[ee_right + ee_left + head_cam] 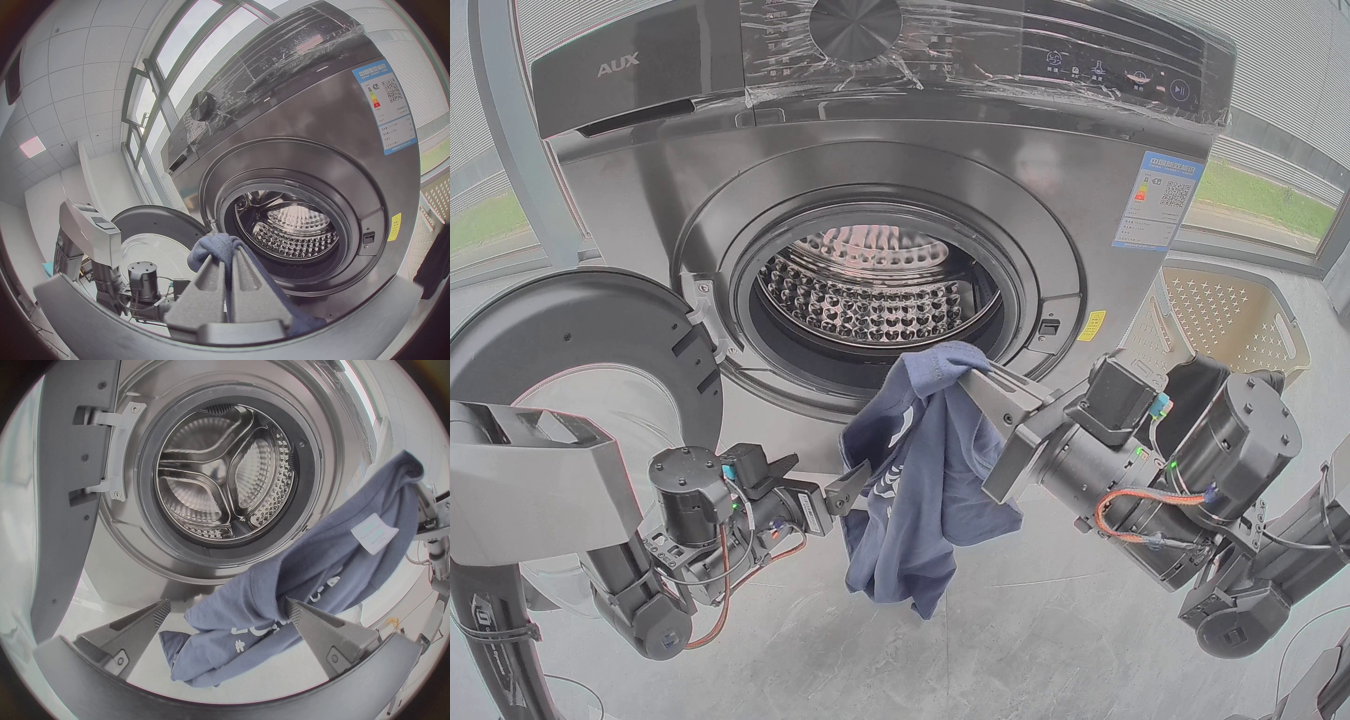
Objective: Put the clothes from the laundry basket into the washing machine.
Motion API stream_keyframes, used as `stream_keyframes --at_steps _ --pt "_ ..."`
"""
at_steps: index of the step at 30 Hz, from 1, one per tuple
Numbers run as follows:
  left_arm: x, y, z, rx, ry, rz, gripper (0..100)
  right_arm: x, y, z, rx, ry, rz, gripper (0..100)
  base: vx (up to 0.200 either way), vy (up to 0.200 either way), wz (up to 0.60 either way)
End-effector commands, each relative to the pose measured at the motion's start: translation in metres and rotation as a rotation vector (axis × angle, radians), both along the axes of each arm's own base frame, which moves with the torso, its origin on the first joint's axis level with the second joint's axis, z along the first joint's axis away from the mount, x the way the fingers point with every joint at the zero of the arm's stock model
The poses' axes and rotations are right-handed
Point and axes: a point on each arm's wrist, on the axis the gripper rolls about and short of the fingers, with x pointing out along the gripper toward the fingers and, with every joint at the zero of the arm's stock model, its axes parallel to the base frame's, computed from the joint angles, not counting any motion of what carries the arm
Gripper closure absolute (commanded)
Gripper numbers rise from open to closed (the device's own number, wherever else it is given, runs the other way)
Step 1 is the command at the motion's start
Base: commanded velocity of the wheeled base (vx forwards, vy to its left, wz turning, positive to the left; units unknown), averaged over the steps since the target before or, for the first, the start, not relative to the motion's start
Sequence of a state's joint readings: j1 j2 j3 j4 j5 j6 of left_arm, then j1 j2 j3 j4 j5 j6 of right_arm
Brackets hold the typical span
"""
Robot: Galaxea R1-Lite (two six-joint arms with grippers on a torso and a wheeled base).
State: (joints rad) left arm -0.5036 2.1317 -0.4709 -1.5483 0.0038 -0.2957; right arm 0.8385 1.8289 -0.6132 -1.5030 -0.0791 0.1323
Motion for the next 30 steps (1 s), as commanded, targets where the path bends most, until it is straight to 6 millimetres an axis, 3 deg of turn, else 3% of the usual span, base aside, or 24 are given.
stream_keyframes --at_steps 1,6,12,18,24,30 --pt "-0.013 0.005 0.004 0.009 0.014 -0.008 0 0.008 0.0 0.001 0.007 -0.007 -0.019 100 0.0 0.0 0.0" --pt "-0.023 0.009 -0.007 0.038 0.07 -0.014 0 0.01 0.002 0.01 0.033 -0.031 -0.02 100 0.0 0.0 0.0" --pt "-0.02 0.007 -0.017 0.054 0.094 -0.03 0 0.007 0.005 0.009 0.033 -0.03 -0.008 100 0.0 0.0 0.0" --pt "0.003 -0.002 -0.033 0.087 0.07 -0.039 0 0.0 0.009 0.005 0.02 -0.016 0.017 100 0.0 0.0 0.0" --pt "0.03 -0.007 -0.03 0.059 -0.001 -0.007 0 -0.004 0.011 0.004 0.018 -0.014 0.031 100 0.0 0.0 0.0" --pt "0.035 -0.007 -0.027 0.06 -0.026 -0.003 0 -0.007 0.012 0.004 0.015 -0.011 0.042 100 0.0 0.0 0.0"
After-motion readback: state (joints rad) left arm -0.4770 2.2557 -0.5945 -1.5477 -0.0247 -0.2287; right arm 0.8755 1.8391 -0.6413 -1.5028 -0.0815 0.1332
